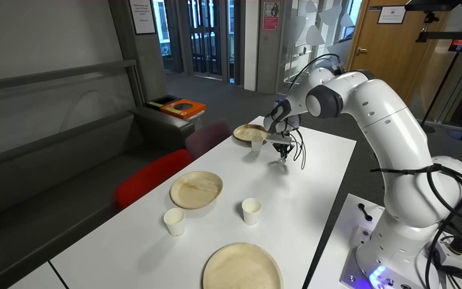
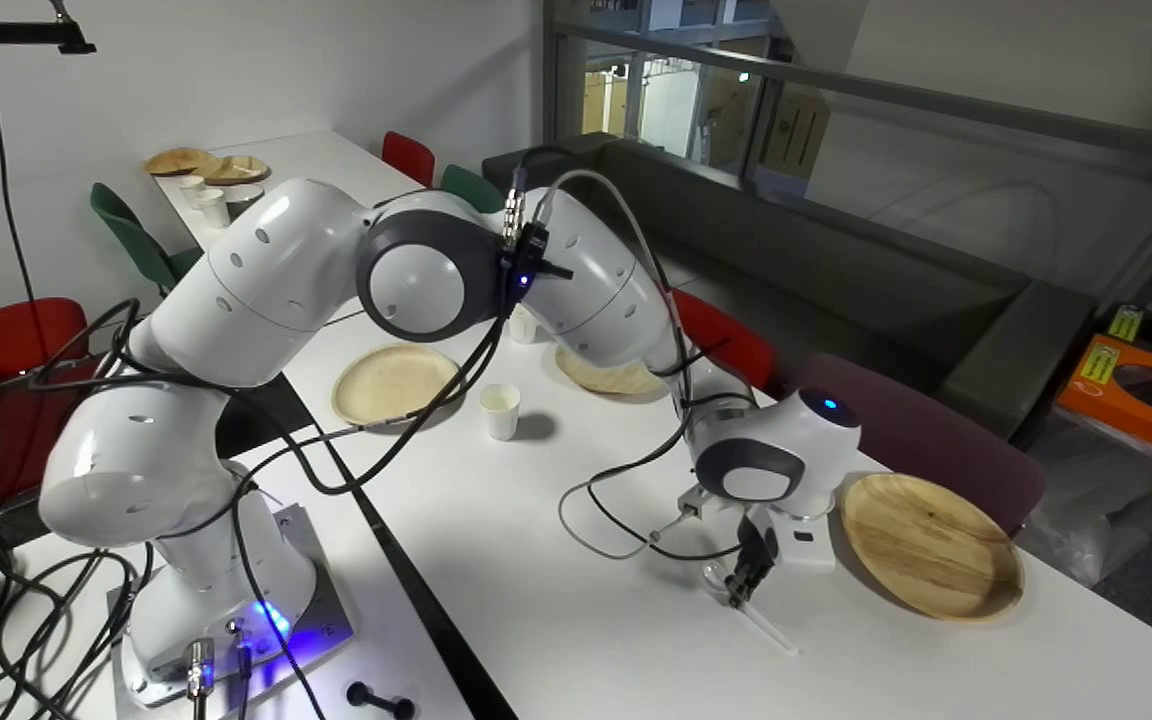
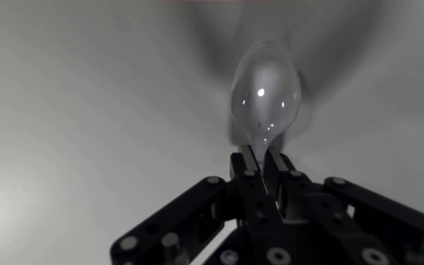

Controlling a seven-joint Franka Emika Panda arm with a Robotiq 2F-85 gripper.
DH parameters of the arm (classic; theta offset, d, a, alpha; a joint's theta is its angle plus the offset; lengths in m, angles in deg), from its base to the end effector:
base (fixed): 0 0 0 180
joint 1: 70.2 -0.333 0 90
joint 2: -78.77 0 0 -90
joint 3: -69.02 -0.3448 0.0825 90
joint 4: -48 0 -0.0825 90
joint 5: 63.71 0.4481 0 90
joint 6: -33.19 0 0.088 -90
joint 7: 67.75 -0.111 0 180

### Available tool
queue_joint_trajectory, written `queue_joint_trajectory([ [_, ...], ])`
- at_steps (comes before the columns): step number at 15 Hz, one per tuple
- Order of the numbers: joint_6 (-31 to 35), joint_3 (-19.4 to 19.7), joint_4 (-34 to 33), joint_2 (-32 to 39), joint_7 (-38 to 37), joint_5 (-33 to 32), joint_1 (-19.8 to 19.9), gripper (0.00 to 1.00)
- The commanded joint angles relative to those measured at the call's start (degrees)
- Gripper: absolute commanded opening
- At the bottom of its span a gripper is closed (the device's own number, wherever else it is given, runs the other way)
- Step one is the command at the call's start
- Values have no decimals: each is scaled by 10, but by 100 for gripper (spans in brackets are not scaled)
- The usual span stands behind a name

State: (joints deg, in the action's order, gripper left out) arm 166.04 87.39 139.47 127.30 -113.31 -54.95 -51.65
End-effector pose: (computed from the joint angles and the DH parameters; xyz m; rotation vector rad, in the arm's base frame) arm 0.6123 -0.4256 0.1132 2.2389 -1.9956 -0.1014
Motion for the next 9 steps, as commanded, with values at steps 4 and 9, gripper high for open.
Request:
queue_joint_trajectory([
  [4,8,12,9,-13,6,-6,-14,43],
  [9,10,14,12,-15,5,-7,-21,48],
])
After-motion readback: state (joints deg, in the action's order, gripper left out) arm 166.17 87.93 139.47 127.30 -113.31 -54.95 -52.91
